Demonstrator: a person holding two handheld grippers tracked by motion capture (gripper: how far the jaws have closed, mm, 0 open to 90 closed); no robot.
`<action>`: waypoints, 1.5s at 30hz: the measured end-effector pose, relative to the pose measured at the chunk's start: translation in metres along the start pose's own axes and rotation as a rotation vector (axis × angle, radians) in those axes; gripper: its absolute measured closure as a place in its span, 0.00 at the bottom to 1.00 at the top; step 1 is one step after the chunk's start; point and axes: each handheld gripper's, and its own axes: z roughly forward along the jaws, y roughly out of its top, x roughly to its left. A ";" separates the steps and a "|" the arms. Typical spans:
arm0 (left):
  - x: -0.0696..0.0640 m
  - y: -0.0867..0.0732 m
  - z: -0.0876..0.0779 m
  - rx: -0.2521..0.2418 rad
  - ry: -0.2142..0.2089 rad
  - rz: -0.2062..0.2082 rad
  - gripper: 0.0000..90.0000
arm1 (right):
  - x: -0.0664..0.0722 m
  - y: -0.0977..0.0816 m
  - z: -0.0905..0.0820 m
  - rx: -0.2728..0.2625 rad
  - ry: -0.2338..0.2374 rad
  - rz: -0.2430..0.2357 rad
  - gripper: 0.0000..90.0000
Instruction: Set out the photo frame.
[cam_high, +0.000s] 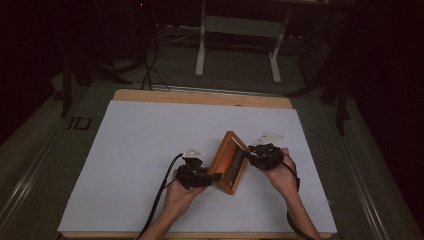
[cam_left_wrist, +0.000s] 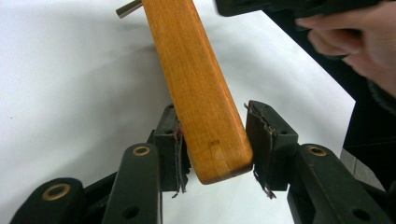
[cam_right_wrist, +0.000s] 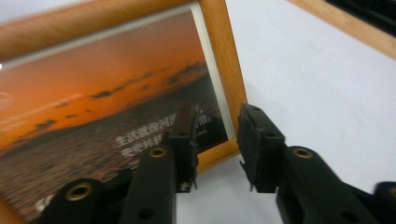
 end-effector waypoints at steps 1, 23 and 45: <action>-0.001 0.000 0.000 -0.001 0.002 0.004 0.67 | 0.000 0.001 -0.004 -0.008 -0.002 -0.007 0.72; -0.046 0.004 0.011 -0.028 0.070 0.206 0.75 | 0.003 0.007 -0.075 -0.169 -0.008 -0.006 0.71; -0.070 0.000 0.024 -0.072 0.075 0.409 0.76 | -0.012 -0.027 -0.081 -0.193 -0.090 0.105 1.00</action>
